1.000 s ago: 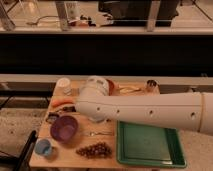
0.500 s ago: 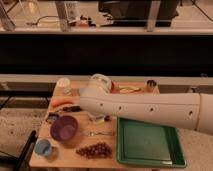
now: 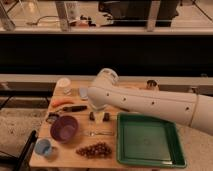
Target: Wipe purple bowl with brush
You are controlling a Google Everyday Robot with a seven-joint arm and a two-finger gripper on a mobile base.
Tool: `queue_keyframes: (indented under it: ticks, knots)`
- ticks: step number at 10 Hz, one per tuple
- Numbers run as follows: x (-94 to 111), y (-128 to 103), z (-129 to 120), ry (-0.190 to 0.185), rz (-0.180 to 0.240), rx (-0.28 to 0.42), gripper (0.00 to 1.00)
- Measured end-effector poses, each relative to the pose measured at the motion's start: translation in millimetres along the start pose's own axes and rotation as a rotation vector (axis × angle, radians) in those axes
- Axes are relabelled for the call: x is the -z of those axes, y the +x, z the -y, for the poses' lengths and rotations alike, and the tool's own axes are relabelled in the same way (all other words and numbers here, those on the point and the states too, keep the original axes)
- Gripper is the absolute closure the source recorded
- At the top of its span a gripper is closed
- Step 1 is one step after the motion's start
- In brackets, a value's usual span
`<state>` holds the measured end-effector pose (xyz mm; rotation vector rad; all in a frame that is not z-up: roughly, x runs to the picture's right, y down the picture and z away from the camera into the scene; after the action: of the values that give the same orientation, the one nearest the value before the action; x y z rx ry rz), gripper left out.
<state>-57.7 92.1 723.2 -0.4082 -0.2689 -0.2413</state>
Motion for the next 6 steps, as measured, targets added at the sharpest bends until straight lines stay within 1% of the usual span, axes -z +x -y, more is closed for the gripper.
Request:
queue_keyframes:
  ticks: [2, 4, 5, 6]
  knots:
    - [-12.6, -17.0, 12.8, 0.018, 0.027, 0.034, 0.2]
    - [-25.5, -28.2, 22.9, 0.021, 0.045, 0.058, 0.2]
    - [-32.0, -39.9, 28.1, 0.018, 0.059, 0.073, 0.2]
    - [-35.1, -46.1, 33.3, 0.021, 0.067, 0.084, 0.2]
